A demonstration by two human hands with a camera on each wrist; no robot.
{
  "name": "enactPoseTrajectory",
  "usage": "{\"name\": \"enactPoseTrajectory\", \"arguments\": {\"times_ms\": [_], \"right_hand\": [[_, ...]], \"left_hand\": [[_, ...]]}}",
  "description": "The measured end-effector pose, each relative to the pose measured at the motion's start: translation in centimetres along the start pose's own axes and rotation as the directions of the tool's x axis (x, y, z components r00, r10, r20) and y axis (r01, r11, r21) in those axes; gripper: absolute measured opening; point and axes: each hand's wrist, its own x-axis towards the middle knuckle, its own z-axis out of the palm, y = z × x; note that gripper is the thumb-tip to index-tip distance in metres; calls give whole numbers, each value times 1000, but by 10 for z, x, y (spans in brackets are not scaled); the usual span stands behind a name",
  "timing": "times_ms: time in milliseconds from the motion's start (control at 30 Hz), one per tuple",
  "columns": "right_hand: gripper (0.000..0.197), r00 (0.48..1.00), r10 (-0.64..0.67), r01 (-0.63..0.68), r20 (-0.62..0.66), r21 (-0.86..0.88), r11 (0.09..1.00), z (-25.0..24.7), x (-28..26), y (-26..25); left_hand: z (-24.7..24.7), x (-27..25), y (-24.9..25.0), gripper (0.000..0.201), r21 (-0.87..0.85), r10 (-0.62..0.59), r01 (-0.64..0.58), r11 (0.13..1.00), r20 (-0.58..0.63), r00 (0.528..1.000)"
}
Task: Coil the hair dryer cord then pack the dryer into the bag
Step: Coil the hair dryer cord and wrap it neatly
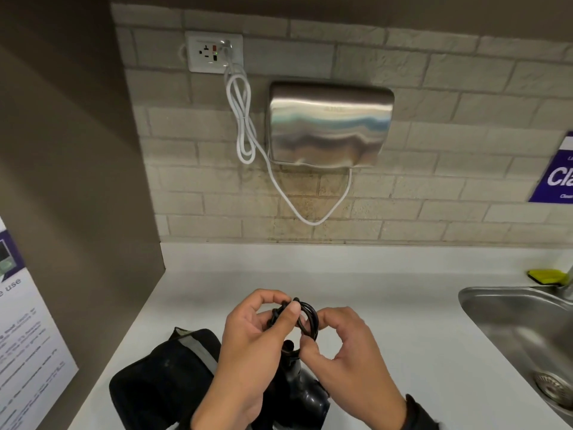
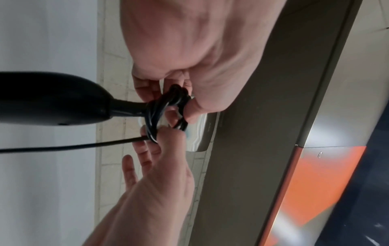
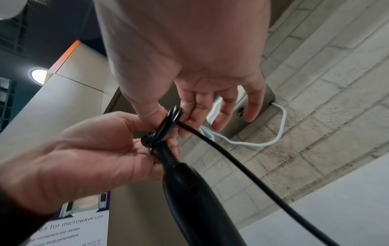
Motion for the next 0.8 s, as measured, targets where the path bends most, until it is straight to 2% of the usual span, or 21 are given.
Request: {"name": "enactPoseTrajectory", "arguments": {"times_ms": [100, 200, 267, 333, 600, 700, 800], "right_hand": [[19, 982, -94, 80, -162, -94, 992, 8, -4, 5], [33, 895, -280, 212, -347, -221, 952, 15, -5, 8], [28, 829, -387, 256, -405, -340, 905, 21, -5, 9], [20, 803, -425, 248, -418, -414, 876, 25, -5, 8], [6, 807, -414, 205, -420, -457, 865, 26, -9, -3], [14, 846, -378, 188, -376, -452, 872, 21, -8, -7], [16, 923, -265, 133, -281, -414, 901, 19, -9, -12]], "left_hand": [[1, 2, 3, 10, -38, -59, 59, 998, 8, 998], [-1, 5, 2, 21, -103, -130, 130, 986, 4, 992], [-2, 6, 2, 27, -148, -171, 169, 974, 1, 985], [-4, 8, 0, 28, -178, -183, 180, 967, 2, 983], [-6, 11, -6, 25, -188, -153, 152, 970, 7, 988], [-5, 12, -10, 25, -170, -123, 120, 978, -6, 992], [-1, 12, -11, 20, -136, -74, 72, 988, -12, 997]]}}
